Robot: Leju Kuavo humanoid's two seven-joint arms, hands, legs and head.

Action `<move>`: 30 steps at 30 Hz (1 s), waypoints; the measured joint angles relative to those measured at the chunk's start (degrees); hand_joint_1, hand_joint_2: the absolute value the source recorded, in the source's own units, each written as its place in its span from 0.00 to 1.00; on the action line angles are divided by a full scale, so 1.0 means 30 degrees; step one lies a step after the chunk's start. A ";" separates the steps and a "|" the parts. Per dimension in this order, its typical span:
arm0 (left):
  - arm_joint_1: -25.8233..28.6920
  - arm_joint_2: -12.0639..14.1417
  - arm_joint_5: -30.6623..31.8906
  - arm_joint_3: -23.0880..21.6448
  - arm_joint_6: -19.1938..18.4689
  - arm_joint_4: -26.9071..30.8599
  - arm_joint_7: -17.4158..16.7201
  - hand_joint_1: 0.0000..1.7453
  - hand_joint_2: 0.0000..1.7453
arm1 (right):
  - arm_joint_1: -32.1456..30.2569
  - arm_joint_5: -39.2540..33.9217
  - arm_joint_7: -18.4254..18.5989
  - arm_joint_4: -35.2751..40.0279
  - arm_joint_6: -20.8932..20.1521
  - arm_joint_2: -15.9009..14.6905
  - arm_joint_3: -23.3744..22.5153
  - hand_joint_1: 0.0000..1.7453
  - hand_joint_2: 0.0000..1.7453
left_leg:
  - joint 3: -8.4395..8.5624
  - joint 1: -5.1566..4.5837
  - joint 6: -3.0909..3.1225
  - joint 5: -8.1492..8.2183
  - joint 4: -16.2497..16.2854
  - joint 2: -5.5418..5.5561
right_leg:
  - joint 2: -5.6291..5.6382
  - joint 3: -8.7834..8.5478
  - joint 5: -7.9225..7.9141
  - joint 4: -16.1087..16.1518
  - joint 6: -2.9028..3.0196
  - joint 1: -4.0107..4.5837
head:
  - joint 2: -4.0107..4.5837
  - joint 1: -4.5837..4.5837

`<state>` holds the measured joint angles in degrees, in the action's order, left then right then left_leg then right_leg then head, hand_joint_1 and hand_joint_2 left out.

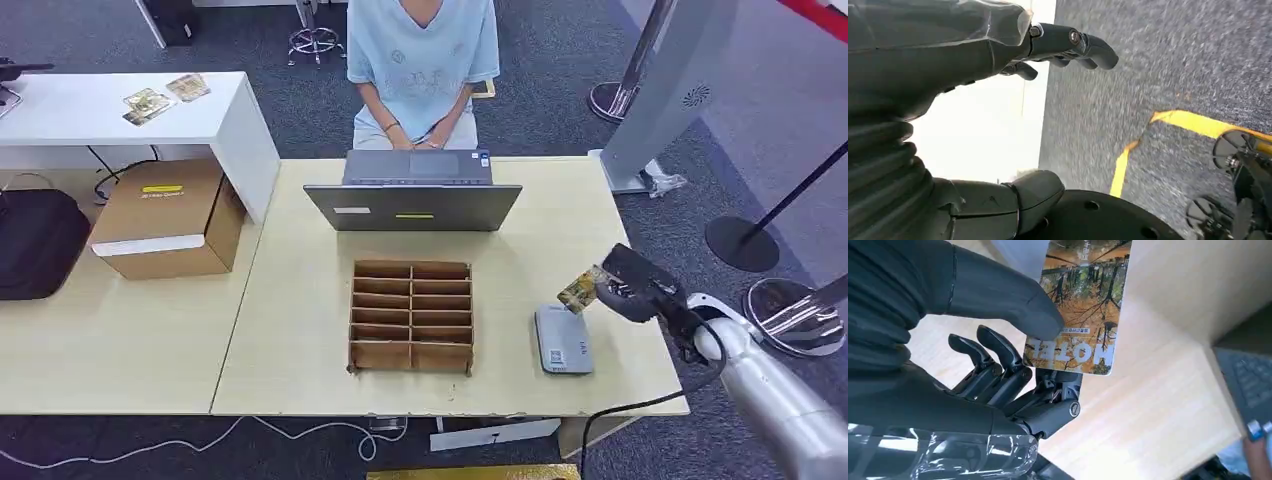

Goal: Pass the card to the sensor for recognition and then transmit it.

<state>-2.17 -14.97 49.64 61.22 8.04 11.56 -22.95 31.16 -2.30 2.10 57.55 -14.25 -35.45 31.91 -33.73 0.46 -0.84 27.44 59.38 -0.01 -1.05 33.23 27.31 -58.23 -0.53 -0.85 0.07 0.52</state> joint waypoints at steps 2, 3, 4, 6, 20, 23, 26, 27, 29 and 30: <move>0.0000 0.0022 0.0561 -0.0510 -0.0423 0.0007 -0.0051 0.00 1.00 | -0.0129 -0.0197 -0.0160 0.0306 0.0248 0.0014 -0.0474 1.00 1.00 | -0.0001 -0.0004 0.0001 0.0000 0.0000 0.0002 | 0.0000 0.0000 0.0002 -0.0002 -0.0002 -0.0010 | 0.0000 0.0000; 0.0003 0.0044 0.0864 -0.0806 -0.0676 0.0007 -0.0102 0.00 1.00 | -0.0206 -0.0268 -0.0225 0.0465 0.0335 0.0044 -0.0741 1.00 1.00 | -0.0001 -0.0004 0.0002 0.0000 -0.0001 0.0004 | 0.0000 0.0000 0.0005 -0.0003 -0.0008 -0.0018 | 0.0000 0.0000; 0.0016 0.0066 0.1195 -0.1064 -0.0948 0.0007 -0.0138 0.00 1.00 | -0.0296 -0.0408 -0.0291 0.0605 0.0437 0.0095 -0.0976 1.00 1.00 | 0.0000 -0.0004 0.0003 0.0001 -0.0003 0.0005 | 0.0000 0.0002 0.0009 -0.0003 -0.0013 -0.0029 | 0.0000 0.0000; 0.0063 0.0116 0.2029 -0.1680 -0.1586 0.0022 -0.0160 0.00 1.00 | -0.0632 -0.0619 -0.0479 0.0975 0.0648 0.0262 -0.1614 1.00 1.00 | 0.0000 -0.0010 0.0009 0.0005 -0.0004 0.0009 | -0.0001 0.0002 0.0015 -0.0004 -0.0022 -0.0040 | 0.0000 0.0000; 0.0414 -0.0197 0.3103 -0.4035 -0.2950 0.0000 -0.0350 0.00 1.00 | -0.2275 -0.1129 -0.1683 0.2462 0.2331 0.2609 -0.4575 1.00 1.00 | 0.0008 -0.0089 0.0061 0.0028 -0.0005 -0.0021 | 0.0034 0.0010 0.0022 -0.0003 -0.0044 -0.0081 | 0.0000 0.0066; 0.0415 -0.0219 0.3088 -0.4064 -0.2907 0.0000 -0.0379 0.00 1.00 | -0.2270 -0.1136 -0.1734 0.2477 0.2440 0.2995 -0.4837 1.00 1.00 | 0.0003 -0.0088 0.0072 0.0020 -0.0005 -0.0012 | 0.0013 0.0009 0.0022 -0.0003 -0.0044 -0.0080 | 0.0000 0.0066; 0.0414 -0.0219 0.3088 -0.4093 -0.2907 0.0000 -0.0401 0.00 1.00 | -0.2273 -0.1136 -0.1734 0.2477 0.2498 0.3278 -0.5041 1.00 1.00 | 0.0003 -0.0089 0.0072 0.0021 -0.0005 -0.0015 | 0.0017 0.0010 0.0022 -0.0006 -0.0044 -0.0081 | 0.0000 0.0066; 0.0414 -0.0219 0.3088 -0.4101 -0.2906 0.0000 -0.0401 0.00 1.00 | -0.2272 -0.1136 -0.1734 0.2477 0.2498 0.3322 -0.5069 1.00 1.00 | 0.0003 -0.0089 0.0072 0.0021 -0.0005 -0.0014 | 0.0017 0.0010 0.0022 -0.0006 -0.0044 -0.0081 | 0.0000 0.0066; 0.0414 -0.0226 0.3081 -0.4115 -0.2899 0.0000 -0.0401 0.00 1.00 | -0.2273 -0.1136 -0.1734 0.2477 0.2499 0.3402 -0.5143 1.00 1.00 | 0.0000 -0.0090 0.0072 0.0021 -0.0005 -0.0013 | 0.0015 0.0010 0.0022 -0.0005 -0.0044 -0.0082 | 0.0000 0.0065; 0.0414 -0.0226 0.3081 -0.4115 -0.2899 0.0000 -0.0401 0.00 1.00 | -0.2272 -0.1136 -0.1734 0.2477 0.2499 0.3446 -0.5172 1.00 1.00 | 0.0001 -0.0090 0.0073 0.0021 -0.0005 -0.0013 | 0.0015 0.0010 0.0022 -0.0005 -0.0045 -0.0082 | 0.0000 0.0066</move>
<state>-0.93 -15.65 58.88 48.87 -0.66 11.56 -24.15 24.35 -5.70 -3.10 64.98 -6.75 -25.11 16.39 -33.73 0.19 -0.62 27.50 59.37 -0.05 -1.00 33.26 27.38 -58.24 -0.67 -1.10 0.07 0.72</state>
